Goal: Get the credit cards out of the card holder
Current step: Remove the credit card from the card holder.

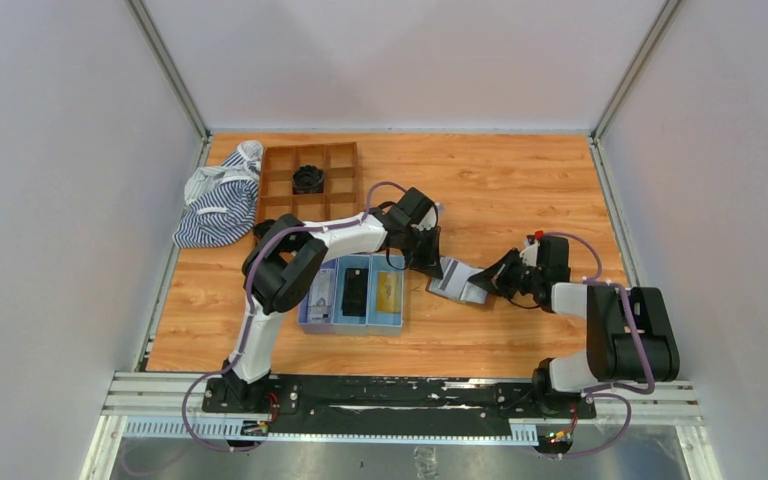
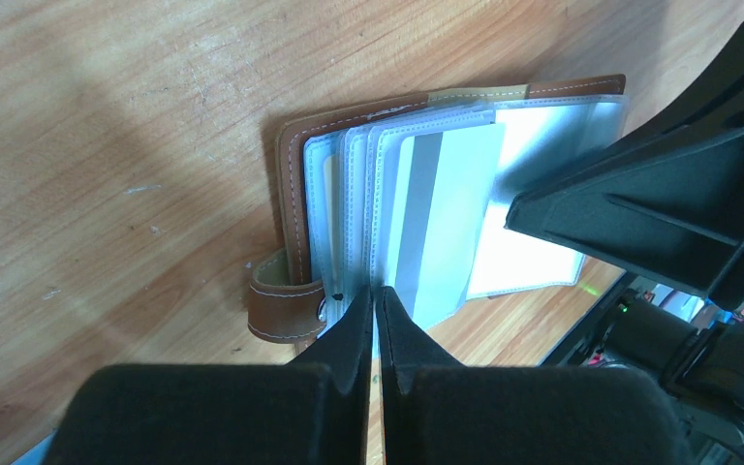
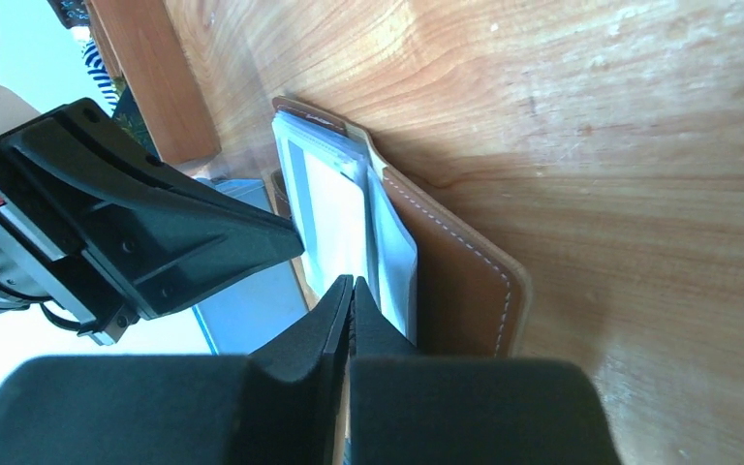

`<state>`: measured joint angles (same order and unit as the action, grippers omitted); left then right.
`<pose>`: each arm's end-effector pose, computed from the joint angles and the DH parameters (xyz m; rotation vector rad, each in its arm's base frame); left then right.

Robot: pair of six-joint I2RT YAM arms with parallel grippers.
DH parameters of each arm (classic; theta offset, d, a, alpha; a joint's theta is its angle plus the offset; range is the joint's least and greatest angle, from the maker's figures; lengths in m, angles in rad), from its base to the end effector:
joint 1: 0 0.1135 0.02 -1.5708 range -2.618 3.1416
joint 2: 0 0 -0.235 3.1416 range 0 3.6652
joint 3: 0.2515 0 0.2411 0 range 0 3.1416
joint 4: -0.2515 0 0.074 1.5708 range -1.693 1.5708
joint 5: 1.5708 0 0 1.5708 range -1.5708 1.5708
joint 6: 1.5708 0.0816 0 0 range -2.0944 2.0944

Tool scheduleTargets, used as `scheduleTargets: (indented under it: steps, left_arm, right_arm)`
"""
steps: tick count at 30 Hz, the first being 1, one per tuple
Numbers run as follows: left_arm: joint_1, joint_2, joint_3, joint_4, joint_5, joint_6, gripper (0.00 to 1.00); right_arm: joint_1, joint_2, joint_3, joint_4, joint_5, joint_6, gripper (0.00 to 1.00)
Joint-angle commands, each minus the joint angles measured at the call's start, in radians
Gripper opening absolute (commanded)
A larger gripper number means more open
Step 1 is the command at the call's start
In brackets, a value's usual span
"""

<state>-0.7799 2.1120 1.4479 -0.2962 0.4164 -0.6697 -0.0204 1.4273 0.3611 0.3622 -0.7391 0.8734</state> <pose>0.2947 -0.3379 0.0965 0.3374 2.7613 -1.0189 0.2553 0.0498 0.0837 0.6329 2.2909 1.2728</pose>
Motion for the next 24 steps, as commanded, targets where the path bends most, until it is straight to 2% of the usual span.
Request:
scheduleTargets:
  steps: [1, 3, 4, 6, 7, 8, 11, 14, 17, 24]
  left_arm:
    - [-0.002, 0.039, -0.038, -0.039, -0.039, 0.006, 0.0]
    - [-0.002, 0.039, -0.039, -0.035, -0.036, 0.007, 0.0]
    - [-0.003, 0.038, -0.039, -0.034, -0.035, 0.007, 0.0]
    - [-0.002, 0.039, -0.039, -0.035, -0.033, 0.007, 0.0]
    - [-0.002, 0.039, -0.038, -0.035, -0.033, 0.008, 0.0]
    - [-0.003, 0.039, -0.038, -0.034, -0.033, 0.009, 0.0]
    - [-0.004, 0.04, -0.036, -0.034, -0.033, 0.007, 0.0]
    - [-0.004, 0.046, -0.03, -0.038, -0.029, 0.007, 0.0]
    - [-0.004, 0.05, -0.026, -0.038, -0.022, 0.007, 0.0]
    - [-0.008, 0.056, -0.024, -0.035, -0.016, 0.003, 0.0]
  right_arm:
    - [-0.016, -0.039, -0.018, -0.025, -0.009, -0.02, 0.0]
    - [-0.016, -0.036, -0.015, -0.023, -0.016, -0.026, 0.0]
    - [-0.016, -0.029, -0.013, -0.023, -0.02, -0.026, 0.05]
    - [-0.016, -0.015, -0.014, -0.013, -0.026, -0.024, 0.37]
    - [-0.016, -0.008, -0.015, -0.005, -0.027, -0.021, 0.45]
    - [-0.015, 0.0, -0.018, 0.003, -0.03, -0.017, 0.47]
    - [-0.011, 0.029, -0.021, 0.049, -0.038, -0.001, 0.45]
    - [-0.004, 0.075, -0.021, 0.123, -0.055, 0.028, 0.3]
    - [-0.003, 0.128, -0.023, 0.197, -0.078, 0.063, 0.22]
    - [0.0, 0.199, -0.047, 0.342, -0.117, 0.132, 0.21]
